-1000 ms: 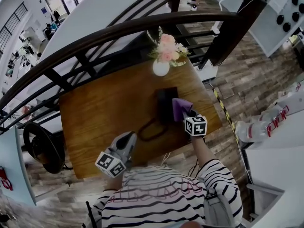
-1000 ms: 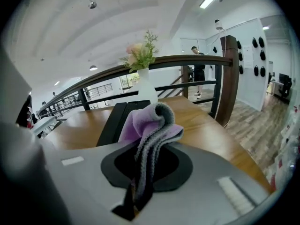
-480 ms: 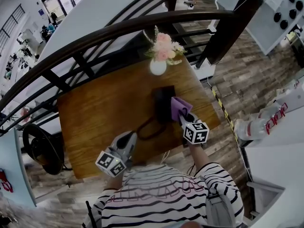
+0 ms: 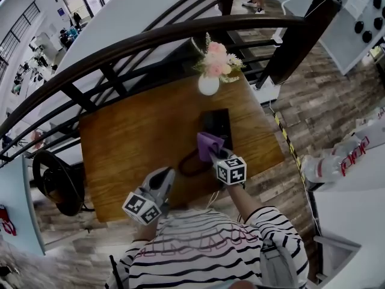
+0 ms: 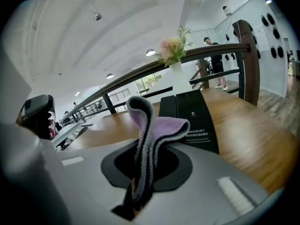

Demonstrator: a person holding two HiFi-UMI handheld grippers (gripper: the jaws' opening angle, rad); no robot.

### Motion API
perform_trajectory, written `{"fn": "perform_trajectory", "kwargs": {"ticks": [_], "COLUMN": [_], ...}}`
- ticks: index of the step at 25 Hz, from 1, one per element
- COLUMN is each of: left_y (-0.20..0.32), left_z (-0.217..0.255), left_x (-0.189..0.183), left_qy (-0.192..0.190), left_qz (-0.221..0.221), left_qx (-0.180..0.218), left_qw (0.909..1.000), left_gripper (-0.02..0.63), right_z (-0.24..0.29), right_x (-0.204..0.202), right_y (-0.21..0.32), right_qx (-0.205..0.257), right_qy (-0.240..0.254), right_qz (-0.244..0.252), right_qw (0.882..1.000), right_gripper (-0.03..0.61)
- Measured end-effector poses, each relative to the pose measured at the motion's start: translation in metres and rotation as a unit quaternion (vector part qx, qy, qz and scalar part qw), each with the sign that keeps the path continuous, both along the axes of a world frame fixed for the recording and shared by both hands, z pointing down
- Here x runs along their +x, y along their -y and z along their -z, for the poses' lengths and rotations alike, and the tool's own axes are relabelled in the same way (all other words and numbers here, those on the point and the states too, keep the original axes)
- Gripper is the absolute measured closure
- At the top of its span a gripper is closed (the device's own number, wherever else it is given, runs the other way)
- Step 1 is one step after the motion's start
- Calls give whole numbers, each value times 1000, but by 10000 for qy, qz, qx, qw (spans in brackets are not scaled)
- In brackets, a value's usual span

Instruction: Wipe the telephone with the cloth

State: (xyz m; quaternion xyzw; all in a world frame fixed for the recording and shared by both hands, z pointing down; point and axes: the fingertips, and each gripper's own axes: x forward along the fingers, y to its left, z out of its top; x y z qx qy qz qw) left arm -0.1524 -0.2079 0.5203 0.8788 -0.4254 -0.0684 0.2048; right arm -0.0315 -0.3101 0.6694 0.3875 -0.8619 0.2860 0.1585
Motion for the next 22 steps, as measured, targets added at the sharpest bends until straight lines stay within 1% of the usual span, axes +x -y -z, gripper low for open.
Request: {"fn": "perform_trajectory", "kwargs": {"ticks": [4, 8, 12, 15, 18, 22], "left_y": [0, 3, 4, 4, 7, 10], "left_z": [-2, -2, -2, 0, 3, 5], "left_x": [-4, 0, 4, 11, 18, 22], "left_qy": [-4, -25, -42, -50, -54, -85], "left_qz": [38, -24, -127, -199, -253, -323], "left_qx": [-9, -3, 6, 22, 16, 25], "left_qw": [10000, 10000, 9999, 9998, 9997, 9994], "left_gripper": [615, 615, 615, 615, 615, 615], "right_z": [-18, -26, -28, -25, -21, -11], "right_x": [29, 71, 112, 139, 153, 146], "right_y": [10, 18, 21, 22, 21, 17], "right_qx": [-62, -91, -135, -145, -156, -127], "right_qy": [-335, -624, -813, -855, -899, -783], "right_qz": [-249, -635, -1078, -1353, -1453, -1407], "right_qw": [9991, 9960, 9907, 9870, 9852, 9869], "right_gripper": [545, 545, 545, 545, 545, 545]}}
